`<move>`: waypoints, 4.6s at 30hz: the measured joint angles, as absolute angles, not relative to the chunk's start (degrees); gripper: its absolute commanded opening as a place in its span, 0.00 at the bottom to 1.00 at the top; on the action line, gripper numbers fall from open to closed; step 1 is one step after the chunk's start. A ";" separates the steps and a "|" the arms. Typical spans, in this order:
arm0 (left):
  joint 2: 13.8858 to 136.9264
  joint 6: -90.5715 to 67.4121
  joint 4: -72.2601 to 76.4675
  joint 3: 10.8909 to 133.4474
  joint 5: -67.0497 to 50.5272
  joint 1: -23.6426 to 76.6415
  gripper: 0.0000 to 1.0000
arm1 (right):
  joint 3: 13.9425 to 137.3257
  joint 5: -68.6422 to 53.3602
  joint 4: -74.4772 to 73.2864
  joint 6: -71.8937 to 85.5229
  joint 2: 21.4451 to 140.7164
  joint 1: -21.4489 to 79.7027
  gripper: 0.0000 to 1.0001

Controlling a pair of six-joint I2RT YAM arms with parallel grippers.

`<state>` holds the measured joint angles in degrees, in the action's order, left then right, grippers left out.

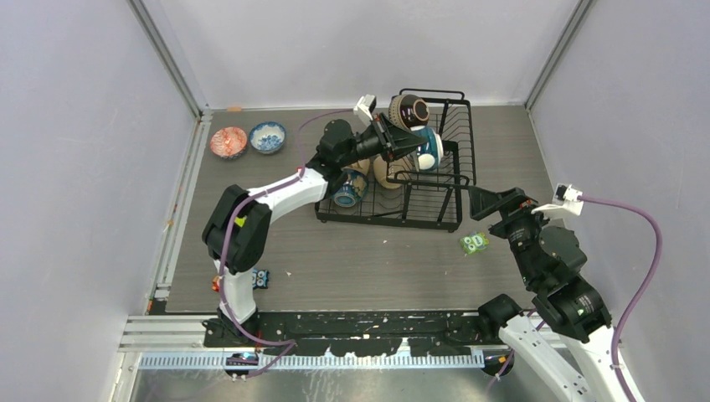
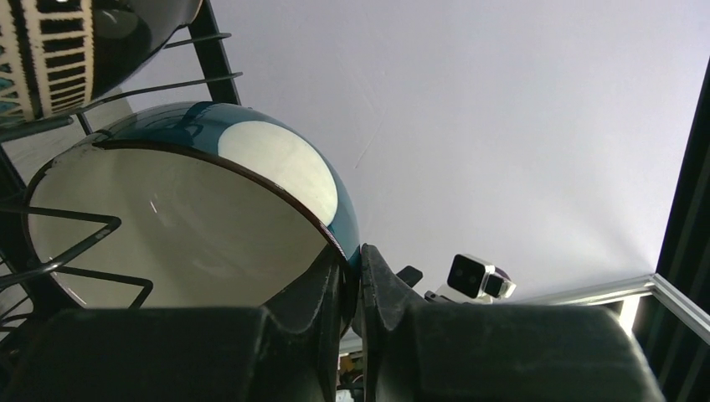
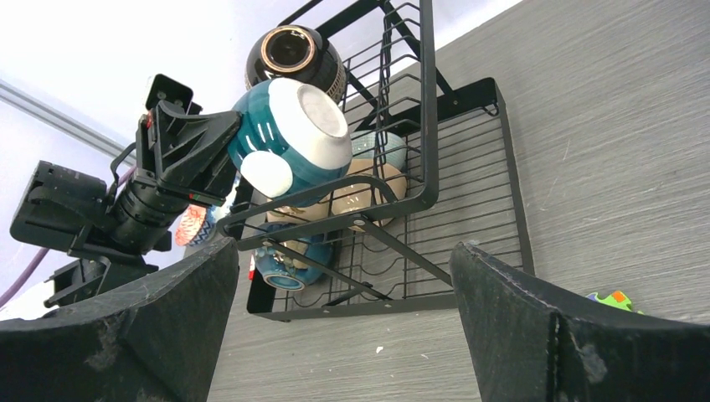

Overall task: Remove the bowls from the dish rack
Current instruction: Pick up the bowl from the dish rack, then place the bowl at the center of the board.

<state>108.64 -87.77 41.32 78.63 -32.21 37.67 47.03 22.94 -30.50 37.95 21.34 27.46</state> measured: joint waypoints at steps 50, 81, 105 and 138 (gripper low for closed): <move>102.48 -79.70 28.47 88.12 -37.58 38.81 0.00 | 55.57 18.96 -33.01 33.67 21.47 27.46 1.00; 50.28 7.90 -50.83 73.76 -13.15 55.57 0.00 | 93.76 -11.97 -50.30 25.65 61.71 39.79 0.92; 56.45 35.64 -69.17 61.89 25.39 98.37 0.00 | 107.02 8.47 -72.55 16.34 81.43 62.87 0.87; 59.86 36.12 -64.97 59.00 19.38 105.80 0.00 | 98.15 15.73 -64.38 19.68 90.63 77.80 0.52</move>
